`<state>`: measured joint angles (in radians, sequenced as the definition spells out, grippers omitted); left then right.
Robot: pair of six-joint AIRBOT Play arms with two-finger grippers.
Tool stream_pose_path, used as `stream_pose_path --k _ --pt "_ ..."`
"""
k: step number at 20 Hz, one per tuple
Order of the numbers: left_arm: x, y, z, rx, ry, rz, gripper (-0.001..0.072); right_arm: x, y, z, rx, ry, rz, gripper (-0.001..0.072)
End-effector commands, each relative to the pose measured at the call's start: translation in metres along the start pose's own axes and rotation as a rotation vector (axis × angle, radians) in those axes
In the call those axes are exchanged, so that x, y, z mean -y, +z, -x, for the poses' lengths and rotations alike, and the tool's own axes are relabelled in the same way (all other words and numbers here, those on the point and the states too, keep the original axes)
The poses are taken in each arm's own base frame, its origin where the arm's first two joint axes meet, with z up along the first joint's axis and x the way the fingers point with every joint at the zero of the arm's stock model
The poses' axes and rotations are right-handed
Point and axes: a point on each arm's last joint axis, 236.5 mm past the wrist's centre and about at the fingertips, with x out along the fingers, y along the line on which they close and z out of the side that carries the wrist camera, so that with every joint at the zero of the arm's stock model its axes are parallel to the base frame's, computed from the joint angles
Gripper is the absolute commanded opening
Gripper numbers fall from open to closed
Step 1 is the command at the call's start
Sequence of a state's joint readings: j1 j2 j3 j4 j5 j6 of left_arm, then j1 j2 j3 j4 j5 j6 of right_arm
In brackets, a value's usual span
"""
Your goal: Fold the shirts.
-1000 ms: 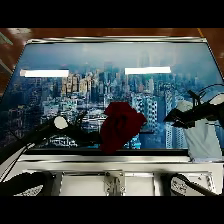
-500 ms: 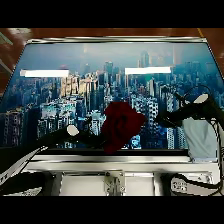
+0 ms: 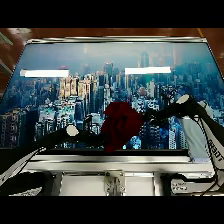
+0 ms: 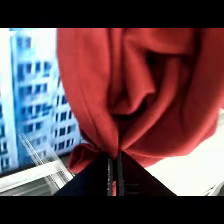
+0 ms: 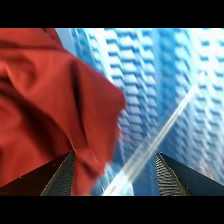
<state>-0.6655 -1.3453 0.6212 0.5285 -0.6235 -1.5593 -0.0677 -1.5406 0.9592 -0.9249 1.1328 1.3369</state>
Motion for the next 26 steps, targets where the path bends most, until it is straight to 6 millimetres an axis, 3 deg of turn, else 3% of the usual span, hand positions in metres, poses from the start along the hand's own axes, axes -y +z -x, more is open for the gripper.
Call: stream_pose_path --k 1,2,5,7,8,10,13,15,17,19,20,22,24,26 --pt "0.012 0.004 0.015 0.033 -0.008 -0.09 0.0046 -0.009 0.016 -0.02 0.061 -0.007 0.002 0.0383" --pt "0.016 0.008 0.02 0.049 -0.012 -0.115 0.0046 -0.009 0.021 -0.02 0.082 -0.007 -0.007 0.0078" --pt "0.025 0.031 0.044 0.111 0.001 -0.21 0.0045 -0.018 0.032 -0.005 0.132 -0.011 0.077 0.006" --pt "0.035 0.058 0.076 0.174 -0.003 -0.25 0.0044 -0.034 0.048 0.027 0.214 -0.035 0.209 0.006" --pt "0.043 0.074 0.098 0.22 0.008 -0.301 0.0044 -0.048 0.058 0.051 0.279 -0.049 0.293 0.006" --pt "0.07 0.109 0.166 0.361 0.047 -0.443 0.0044 -0.09 0.075 0.112 0.441 -0.056 0.464 0.006" --pt "0.135 0.138 0.299 0.655 0.068 -0.617 0.0044 -0.171 0.074 0.238 0.761 -0.054 0.662 0.006" --pt "0.18 0.134 0.4 0.895 0.054 -0.701 0.0044 -0.223 0.05 0.331 1.013 -0.049 0.764 0.006" --pt "0.208 0.114 0.488 1.111 0.06 -0.756 0.0045 -0.259 0.01 0.415 1.262 -0.072 0.843 0.006" --pt "0.223 0.088 0.545 1.246 0.045 -0.772 0.0045 -0.278 -0.031 0.467 1.425 -0.072 0.875 0.006" --pt "0.228 0.074 0.561 1.28 0.037 -0.781 0.0045 -0.285 -0.051 0.482 1.468 -0.055 0.881 0.0061" --pt "0.231 0.053 0.57 1.295 0.022 -0.8 0.0045 -0.29 -0.079 0.492 1.492 -0.021 0.881 0.006" --pt "0.219 0.044 0.556 1.217 0.062 -0.799 0.0045 -0.286 -0.094 0.479 1.425 -0.031 0.891 0.0061" --pt "0.191 0.041 0.524 1.056 0.148 -0.772 0.0045 -0.267 -0.095 0.45 1.287 -0.091 0.88 0.006"
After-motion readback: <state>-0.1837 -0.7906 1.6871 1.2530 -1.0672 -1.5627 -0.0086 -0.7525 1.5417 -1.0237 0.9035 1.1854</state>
